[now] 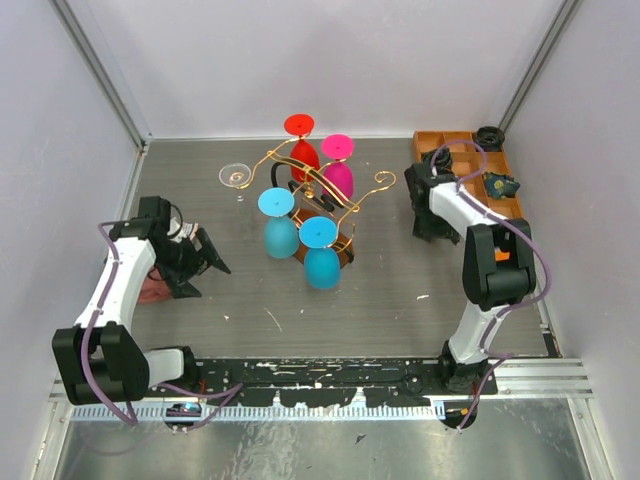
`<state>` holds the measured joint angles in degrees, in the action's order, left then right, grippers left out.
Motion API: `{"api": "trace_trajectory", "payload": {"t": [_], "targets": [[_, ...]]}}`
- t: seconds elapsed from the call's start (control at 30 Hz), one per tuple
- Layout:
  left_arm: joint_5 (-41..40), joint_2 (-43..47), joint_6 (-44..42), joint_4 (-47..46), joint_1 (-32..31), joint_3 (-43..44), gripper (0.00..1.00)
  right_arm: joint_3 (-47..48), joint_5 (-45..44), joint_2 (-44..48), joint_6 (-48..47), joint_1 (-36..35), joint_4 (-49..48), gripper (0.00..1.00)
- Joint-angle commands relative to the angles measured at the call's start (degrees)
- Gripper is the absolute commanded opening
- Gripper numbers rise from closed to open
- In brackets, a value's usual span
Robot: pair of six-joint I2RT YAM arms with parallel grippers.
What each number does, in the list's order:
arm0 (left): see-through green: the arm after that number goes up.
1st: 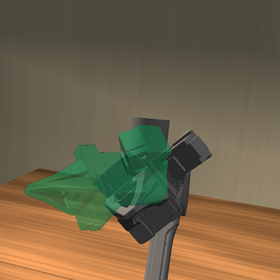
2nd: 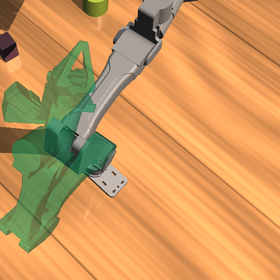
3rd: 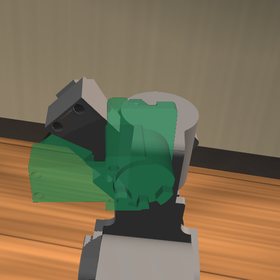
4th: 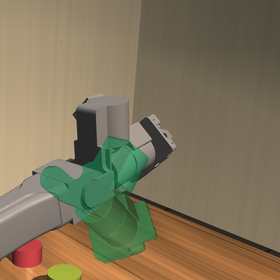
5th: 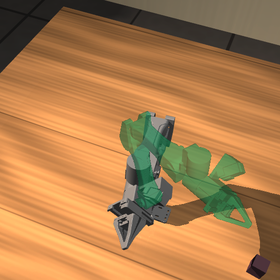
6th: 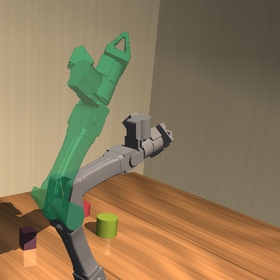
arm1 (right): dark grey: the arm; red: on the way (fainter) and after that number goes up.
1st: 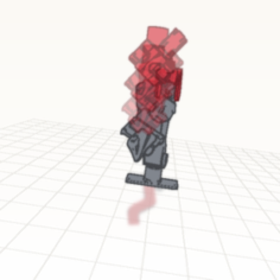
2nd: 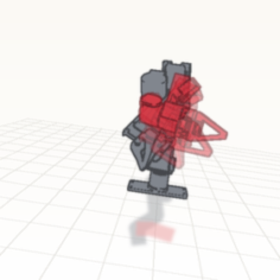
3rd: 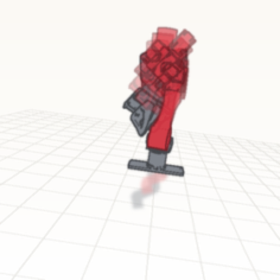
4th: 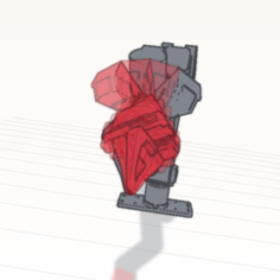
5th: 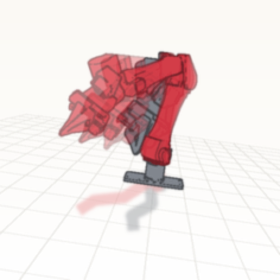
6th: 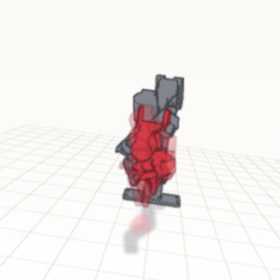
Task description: Take the wine glass off the wine glass rack
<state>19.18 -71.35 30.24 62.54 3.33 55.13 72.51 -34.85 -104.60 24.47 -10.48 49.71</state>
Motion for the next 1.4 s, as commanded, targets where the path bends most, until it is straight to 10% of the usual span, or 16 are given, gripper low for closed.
{"api": "trace_trajectory", "payload": {"t": [0.0, 0.67, 1.37], "targets": [[-1.06, 1.97, 0.69, 1.89, 0.14, 2.49, 0.98, 7.84, 10.97, 5.84, -4.62, 4.18, -3.16, 0.72], [-7.15, 6.48, 1.08, 4.77, 0.06, 8.09, 0.98, 33.03, 60.62, 14.74, 4.16, 6.53, -16.69, 0.50], [-4.48, 12.47, 0.51, 6.23, 0.06, 9.32, 0.99, 44.25, 54.98, -1.02, 1.47, -6.17, -13.41, 0.49]]}}
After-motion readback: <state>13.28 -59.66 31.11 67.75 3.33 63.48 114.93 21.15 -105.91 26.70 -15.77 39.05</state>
